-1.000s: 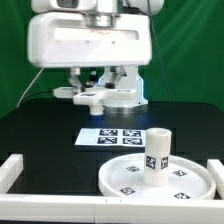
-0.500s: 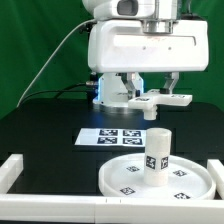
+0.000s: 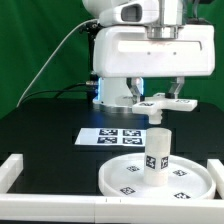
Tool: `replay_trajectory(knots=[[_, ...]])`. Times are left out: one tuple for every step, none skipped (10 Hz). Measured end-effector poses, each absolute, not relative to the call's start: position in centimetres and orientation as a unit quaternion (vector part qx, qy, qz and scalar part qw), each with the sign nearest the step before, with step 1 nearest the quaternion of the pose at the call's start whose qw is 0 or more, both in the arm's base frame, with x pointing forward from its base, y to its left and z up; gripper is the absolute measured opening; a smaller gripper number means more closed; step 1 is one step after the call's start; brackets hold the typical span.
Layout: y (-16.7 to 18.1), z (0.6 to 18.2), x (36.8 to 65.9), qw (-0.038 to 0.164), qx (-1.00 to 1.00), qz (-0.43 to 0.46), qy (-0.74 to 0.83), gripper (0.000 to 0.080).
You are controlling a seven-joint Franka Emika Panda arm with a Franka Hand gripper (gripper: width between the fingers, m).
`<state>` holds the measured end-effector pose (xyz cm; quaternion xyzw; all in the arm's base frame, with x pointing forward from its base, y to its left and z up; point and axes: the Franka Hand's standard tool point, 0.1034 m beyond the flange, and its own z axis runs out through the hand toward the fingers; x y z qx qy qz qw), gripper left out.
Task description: Assemble round table
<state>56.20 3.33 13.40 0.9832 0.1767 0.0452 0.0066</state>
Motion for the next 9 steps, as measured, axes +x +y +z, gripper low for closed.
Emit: replay_trajectory(knots=[[3.3,13.0,56.1,0.007,0.984,0.042,0.176,0.044],[3.4,12.7,56.0,0.007,0.984,0.039,0.174,0.044],[3.7,12.6,56.0,0.007,0.985,0.041,0.168,0.044],[3.8,12.0,55.9,0.007,0.985,0.039,0.169,0.044],[3.5,11.5,55.8,0.008,0.985,0.035,0.167,0.044],[3.4,11.1,55.8,0.01,0.985,0.035,0.167,0.044],[3.4,10.4,55.7,0.011,0.986,0.032,0.162,0.0442],[3.6,10.3,55.9,0.012,0.987,0.034,0.155,0.0442],[3.6,10.3,56.0,0.012,0.989,0.035,0.145,0.0442]])
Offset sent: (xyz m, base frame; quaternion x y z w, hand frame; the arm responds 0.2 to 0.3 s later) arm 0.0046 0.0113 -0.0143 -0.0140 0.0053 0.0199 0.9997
